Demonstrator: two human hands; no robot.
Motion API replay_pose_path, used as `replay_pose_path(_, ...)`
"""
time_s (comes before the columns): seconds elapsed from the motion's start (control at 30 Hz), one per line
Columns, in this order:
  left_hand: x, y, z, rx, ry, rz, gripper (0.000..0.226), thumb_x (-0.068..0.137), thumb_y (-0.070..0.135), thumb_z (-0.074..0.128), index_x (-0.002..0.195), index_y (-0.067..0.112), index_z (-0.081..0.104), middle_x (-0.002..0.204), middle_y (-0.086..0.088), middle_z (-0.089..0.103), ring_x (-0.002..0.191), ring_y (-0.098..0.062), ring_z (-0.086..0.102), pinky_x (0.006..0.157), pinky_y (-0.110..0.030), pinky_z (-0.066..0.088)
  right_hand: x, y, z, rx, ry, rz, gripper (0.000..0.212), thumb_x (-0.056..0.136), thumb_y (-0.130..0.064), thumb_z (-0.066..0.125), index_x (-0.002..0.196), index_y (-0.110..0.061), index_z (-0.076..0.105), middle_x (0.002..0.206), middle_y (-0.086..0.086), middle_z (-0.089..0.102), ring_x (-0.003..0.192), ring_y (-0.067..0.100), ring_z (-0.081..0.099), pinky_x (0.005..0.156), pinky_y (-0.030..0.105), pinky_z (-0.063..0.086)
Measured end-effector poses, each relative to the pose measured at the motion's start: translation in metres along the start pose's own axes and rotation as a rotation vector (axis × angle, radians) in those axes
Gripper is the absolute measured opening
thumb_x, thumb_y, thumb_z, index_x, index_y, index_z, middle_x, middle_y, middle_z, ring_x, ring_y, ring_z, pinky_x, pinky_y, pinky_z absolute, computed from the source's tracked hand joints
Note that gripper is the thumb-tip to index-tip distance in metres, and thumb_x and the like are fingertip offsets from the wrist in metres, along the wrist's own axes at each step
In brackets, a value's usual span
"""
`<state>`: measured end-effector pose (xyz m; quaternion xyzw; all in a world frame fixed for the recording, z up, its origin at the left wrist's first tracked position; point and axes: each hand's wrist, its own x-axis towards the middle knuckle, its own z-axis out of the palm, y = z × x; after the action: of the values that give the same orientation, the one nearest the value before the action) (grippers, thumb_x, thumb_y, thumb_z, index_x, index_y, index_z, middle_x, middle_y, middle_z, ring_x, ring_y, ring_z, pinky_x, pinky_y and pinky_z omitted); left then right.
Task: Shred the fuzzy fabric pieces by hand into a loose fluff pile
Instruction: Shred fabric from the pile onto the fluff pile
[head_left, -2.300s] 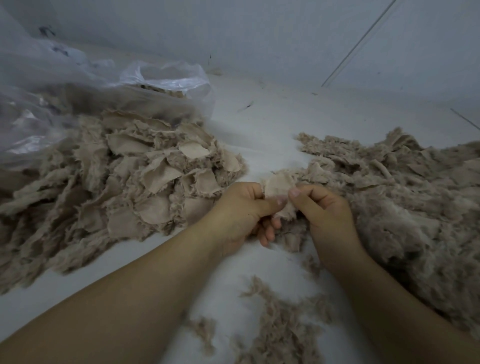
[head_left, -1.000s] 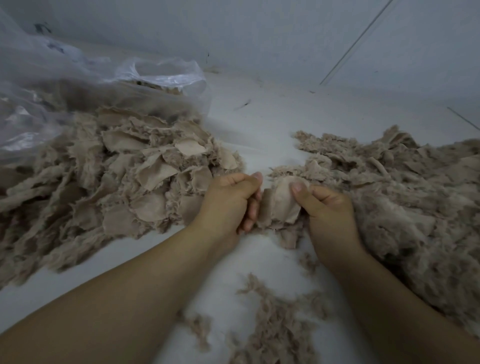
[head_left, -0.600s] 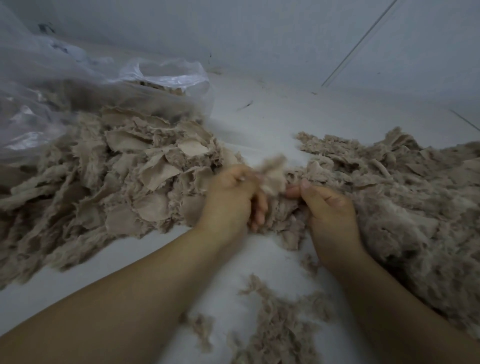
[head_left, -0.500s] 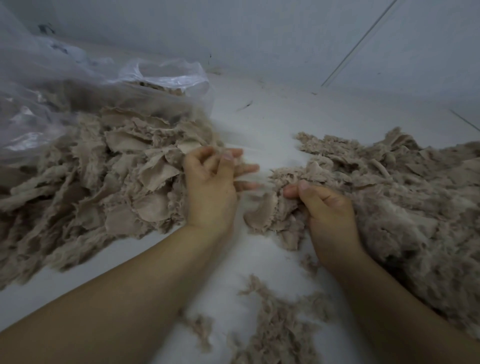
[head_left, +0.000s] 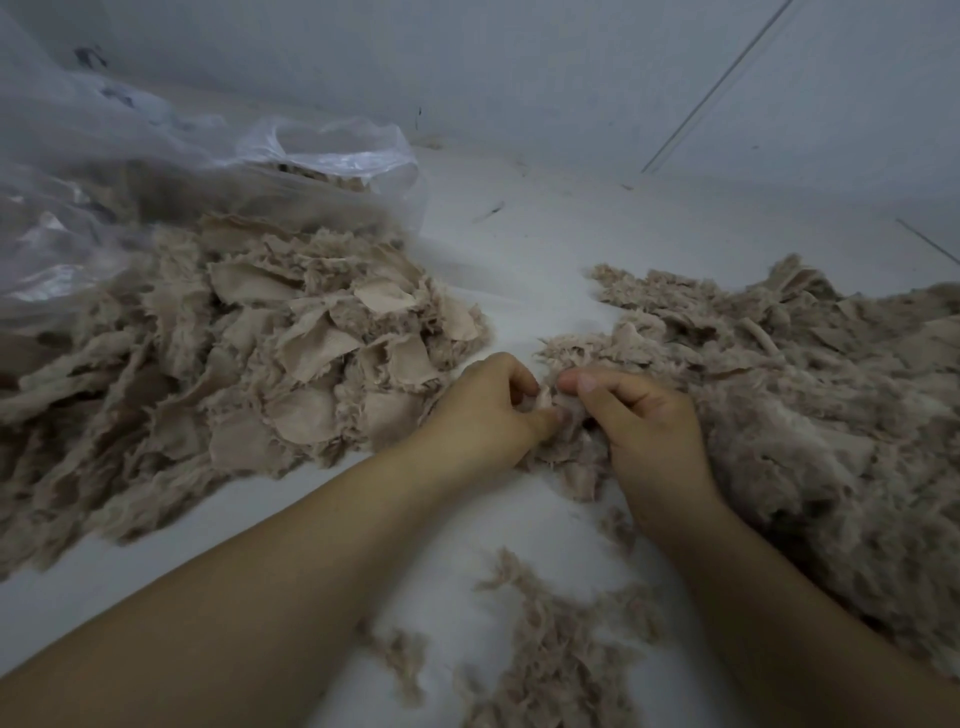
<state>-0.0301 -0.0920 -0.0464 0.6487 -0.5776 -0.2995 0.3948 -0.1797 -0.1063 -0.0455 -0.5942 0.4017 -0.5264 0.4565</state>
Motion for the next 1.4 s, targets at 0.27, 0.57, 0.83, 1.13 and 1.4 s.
replay_pose_path(0.27, 0.004, 0.004, -0.005, -0.304, -0.056, -0.104, 0.026, 0.09, 0.013, 0.065, 0.112, 0.016, 0.051, 0.081, -0.004, 0.059, 0.057, -0.012, 0.052, 0.055, -0.024, 0.038, 0.0, 0.001, -0.001, -0.02, -0.007, 0.02, 0.024, 0.094, -0.003, 0.059, 0.085, -0.018, 0.076, 0.088, -0.01, 0.077, 0.092, 0.004, 0.07, 0.081, 0.018, 0.055)
replay_pose_path(0.57, -0.004, 0.002, 0.0, -0.428, 0.073, -0.008, 0.017, 0.086, 0.011, 0.07, 0.076, 0.022, 0.063, 0.07, -0.007, 0.059, 0.06, -0.017, 0.051, 0.058, -0.03, 0.043, 0.004, 0.006, -0.002, -0.1, -0.078, 0.007, 0.024, 0.088, 0.004, 0.065, 0.098, -0.015, 0.076, 0.105, -0.005, 0.074, 0.101, 0.004, 0.068, 0.087, 0.017, 0.052)
replay_pose_path(0.83, -0.017, 0.013, -0.003, -0.658, -0.002, 0.167, 0.021, 0.088, -0.006, 0.063, 0.077, 0.012, 0.061, 0.056, 0.009, 0.057, 0.045, -0.002, 0.049, 0.042, -0.013, 0.038, 0.005, 0.004, -0.004, -0.078, -0.075, 0.066, 0.025, 0.092, 0.003, 0.06, 0.114, 0.0, 0.071, 0.115, 0.011, 0.072, 0.111, 0.022, 0.067, 0.101, 0.044, 0.052)
replay_pose_path(1.13, -0.028, 0.019, 0.006, -0.77, 0.004, 0.157, 0.025, 0.083, -0.006, 0.065, 0.093, 0.016, 0.058, 0.083, -0.015, 0.064, 0.048, -0.012, 0.058, 0.039, -0.017, 0.041, 0.002, 0.004, -0.003, 0.022, -0.11, 0.108, 0.021, 0.097, -0.005, 0.054, 0.101, -0.005, 0.075, 0.071, 0.005, 0.074, 0.058, 0.012, 0.069, 0.049, 0.02, 0.051)
replay_pose_path(1.4, -0.02, 0.011, 0.004, -0.783, -0.006, 0.067, 0.039, 0.087, -0.011, 0.061, 0.114, 0.013, 0.047, 0.073, -0.004, 0.064, 0.047, -0.024, 0.06, 0.041, -0.027, 0.048, -0.001, 0.0, -0.001, 0.116, -0.182, 0.049, 0.038, 0.093, -0.026, 0.061, 0.066, -0.001, 0.068, 0.061, 0.017, 0.066, 0.056, 0.028, 0.064, 0.061, 0.035, 0.053)
